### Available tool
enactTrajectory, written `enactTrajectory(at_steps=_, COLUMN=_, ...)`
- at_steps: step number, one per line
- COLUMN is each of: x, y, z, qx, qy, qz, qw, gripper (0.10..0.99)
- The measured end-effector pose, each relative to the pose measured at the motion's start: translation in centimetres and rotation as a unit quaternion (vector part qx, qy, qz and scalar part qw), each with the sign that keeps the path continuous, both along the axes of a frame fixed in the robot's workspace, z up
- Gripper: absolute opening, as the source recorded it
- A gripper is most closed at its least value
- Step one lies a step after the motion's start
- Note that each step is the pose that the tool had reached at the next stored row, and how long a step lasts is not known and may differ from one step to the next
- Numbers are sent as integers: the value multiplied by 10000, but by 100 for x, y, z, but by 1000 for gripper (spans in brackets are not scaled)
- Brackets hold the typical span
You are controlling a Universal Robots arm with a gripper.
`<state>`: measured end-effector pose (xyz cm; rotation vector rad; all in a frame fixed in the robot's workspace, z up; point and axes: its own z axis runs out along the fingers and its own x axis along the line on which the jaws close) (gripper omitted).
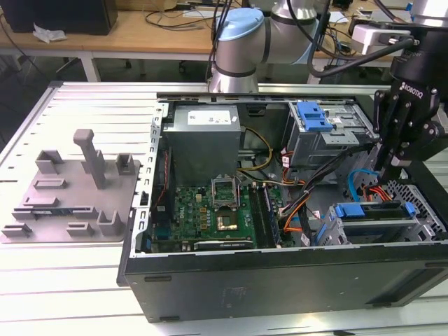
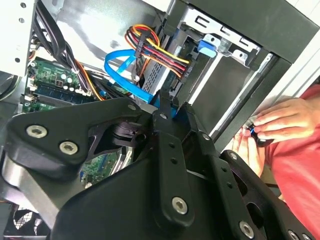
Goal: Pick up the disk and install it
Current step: 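Insert the second disk wire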
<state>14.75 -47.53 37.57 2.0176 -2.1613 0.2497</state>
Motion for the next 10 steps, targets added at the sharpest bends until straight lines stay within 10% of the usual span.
enactTrajectory(at_steps=10, x=3, y=-14, z=-1, qx=-39, qy=29, qz=0, qw=10000, gripper=275)
